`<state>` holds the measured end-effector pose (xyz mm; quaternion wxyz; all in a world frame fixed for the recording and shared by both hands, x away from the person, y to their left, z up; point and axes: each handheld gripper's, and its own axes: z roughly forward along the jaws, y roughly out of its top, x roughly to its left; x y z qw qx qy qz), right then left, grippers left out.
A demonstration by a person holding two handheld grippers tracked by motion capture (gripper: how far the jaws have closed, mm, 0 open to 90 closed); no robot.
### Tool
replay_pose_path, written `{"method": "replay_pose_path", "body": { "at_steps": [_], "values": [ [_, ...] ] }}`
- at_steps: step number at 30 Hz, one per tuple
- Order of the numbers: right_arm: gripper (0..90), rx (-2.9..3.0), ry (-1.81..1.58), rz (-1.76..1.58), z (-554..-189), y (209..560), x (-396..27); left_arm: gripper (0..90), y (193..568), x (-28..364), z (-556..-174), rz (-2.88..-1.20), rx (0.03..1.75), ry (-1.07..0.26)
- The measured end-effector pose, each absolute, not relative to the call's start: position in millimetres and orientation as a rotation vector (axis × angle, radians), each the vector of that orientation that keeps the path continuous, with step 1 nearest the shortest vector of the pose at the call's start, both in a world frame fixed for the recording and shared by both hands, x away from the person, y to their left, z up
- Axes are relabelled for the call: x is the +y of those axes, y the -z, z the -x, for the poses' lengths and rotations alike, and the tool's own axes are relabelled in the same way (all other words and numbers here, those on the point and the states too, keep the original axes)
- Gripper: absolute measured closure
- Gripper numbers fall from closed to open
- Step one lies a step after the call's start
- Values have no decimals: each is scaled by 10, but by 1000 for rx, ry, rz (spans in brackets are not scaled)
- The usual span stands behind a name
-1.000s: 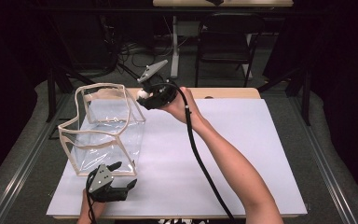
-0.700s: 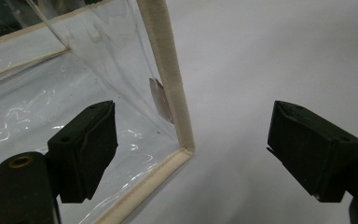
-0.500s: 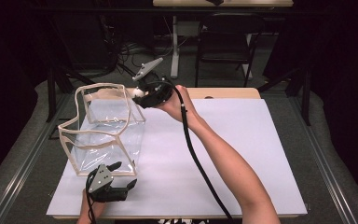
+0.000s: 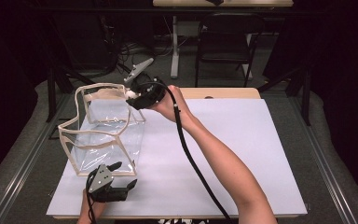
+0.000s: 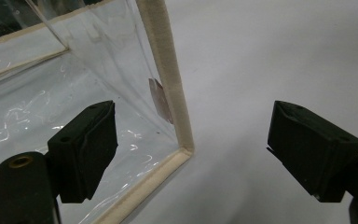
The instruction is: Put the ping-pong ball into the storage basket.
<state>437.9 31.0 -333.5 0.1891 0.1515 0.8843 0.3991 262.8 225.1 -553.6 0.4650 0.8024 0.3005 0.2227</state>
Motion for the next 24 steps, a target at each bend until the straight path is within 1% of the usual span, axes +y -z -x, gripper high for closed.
{"method": "replay_pose_path", "body": {
  "at_steps": [24],
  "values": [
    [507,2534,-1056,-360,-4322,3306,533,162,5534,2251,-2625,-1969,738,-548]
  ]
}}
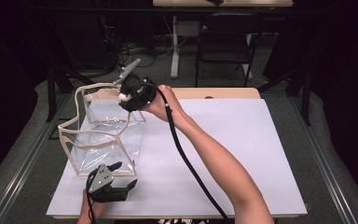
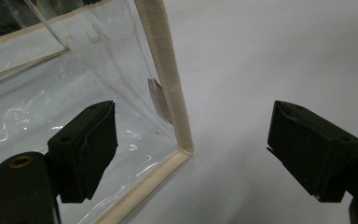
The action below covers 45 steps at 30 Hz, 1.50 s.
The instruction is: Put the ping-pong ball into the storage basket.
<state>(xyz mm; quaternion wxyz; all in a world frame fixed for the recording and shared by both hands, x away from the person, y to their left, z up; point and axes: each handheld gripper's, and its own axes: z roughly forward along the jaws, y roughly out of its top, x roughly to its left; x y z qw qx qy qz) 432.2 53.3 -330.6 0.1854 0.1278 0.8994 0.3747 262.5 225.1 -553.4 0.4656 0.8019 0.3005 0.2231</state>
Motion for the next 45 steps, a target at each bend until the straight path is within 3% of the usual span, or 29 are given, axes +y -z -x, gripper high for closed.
{"method": "replay_pose_path", "body": {
  "at_steps": [45],
  "values": [
    [506,2631,-968,-289,-4227,3455,826,162,5535,2251,-2628,-1969,736,-541]
  ]
}}
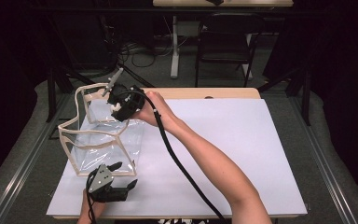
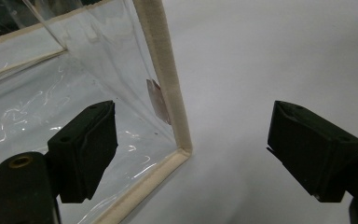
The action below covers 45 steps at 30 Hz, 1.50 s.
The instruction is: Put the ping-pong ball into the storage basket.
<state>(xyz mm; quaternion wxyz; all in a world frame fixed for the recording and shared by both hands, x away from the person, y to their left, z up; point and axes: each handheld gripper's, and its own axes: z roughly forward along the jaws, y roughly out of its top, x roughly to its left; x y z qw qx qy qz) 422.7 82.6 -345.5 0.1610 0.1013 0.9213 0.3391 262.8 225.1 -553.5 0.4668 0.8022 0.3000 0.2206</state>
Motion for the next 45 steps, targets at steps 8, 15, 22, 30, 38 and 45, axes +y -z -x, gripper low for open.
{"method": "replay_pose_path", "body": {
  "at_steps": [8,15,22,30,38,45],
  "values": [
    [506,2648,-953,-285,-4223,3483,852,162,5533,2255,-2626,-1968,736,-543],
    [505,2656,-948,-281,-4220,3502,866,162,5532,2256,-2622,-1966,738,-543],
    [504,2668,-939,-283,-4220,3513,870,162,5532,2255,-2624,-1967,735,-543],
    [452,2671,-940,-284,-4222,3529,879,162,5530,2258,-2621,-1968,737,-543],
    [217,2670,-1019,-360,-4254,3482,774,162,5532,2256,-2625,-1967,736,-540],
    [138,2652,-1122,-384,-4263,3418,564,162,5534,2252,-2629,-1968,735,-538]
  ]
}}
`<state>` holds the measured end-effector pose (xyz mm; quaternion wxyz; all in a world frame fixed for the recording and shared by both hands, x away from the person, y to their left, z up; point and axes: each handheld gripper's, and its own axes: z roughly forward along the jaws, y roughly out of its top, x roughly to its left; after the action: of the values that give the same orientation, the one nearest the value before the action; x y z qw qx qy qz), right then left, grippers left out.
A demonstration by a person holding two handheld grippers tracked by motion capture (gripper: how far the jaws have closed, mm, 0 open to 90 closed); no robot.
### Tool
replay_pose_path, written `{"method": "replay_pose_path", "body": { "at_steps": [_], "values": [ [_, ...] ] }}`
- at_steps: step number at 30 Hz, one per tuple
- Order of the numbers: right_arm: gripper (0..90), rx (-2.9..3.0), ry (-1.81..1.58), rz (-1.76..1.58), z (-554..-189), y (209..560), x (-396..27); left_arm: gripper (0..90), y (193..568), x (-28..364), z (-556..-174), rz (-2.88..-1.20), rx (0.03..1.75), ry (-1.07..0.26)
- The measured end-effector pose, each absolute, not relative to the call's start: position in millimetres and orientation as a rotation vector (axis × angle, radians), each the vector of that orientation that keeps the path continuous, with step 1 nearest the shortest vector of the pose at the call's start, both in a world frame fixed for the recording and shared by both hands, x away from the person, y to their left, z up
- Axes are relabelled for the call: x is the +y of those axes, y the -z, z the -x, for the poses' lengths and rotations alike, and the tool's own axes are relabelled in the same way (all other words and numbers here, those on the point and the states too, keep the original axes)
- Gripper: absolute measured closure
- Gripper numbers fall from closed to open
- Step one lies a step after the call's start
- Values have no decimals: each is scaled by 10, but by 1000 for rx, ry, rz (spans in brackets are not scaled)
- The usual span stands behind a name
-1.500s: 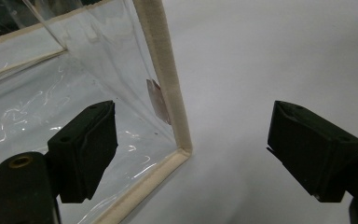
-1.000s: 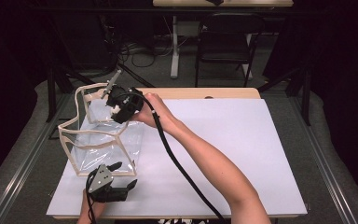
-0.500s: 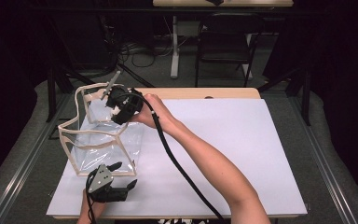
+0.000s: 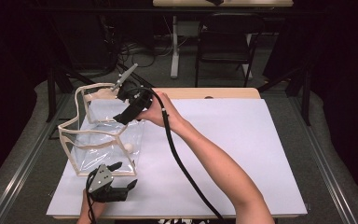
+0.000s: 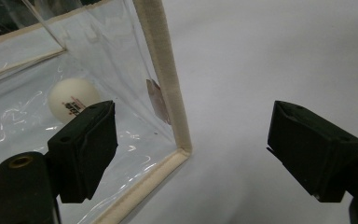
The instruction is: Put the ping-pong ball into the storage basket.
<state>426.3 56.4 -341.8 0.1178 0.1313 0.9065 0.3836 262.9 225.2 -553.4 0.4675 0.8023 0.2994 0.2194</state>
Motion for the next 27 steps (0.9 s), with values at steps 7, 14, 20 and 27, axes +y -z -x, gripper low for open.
{"method": "replay_pose_path", "body": {
  "at_steps": [7,14,20,27],
  "values": [
    [119,2640,-1154,-406,-4249,3379,371,162,5532,2248,-2629,-1967,737,-538],
    [106,2627,-1159,-431,-4237,3399,190,162,5532,2236,-2638,-1967,737,-537],
    [98,2615,-1162,-456,-4235,3424,35,162,5535,2230,-2640,-1972,740,-539],
    [84,2610,-1148,-485,-4226,3521,-123,162,5536,2231,-2638,-1973,737,-538]
  ]
}}
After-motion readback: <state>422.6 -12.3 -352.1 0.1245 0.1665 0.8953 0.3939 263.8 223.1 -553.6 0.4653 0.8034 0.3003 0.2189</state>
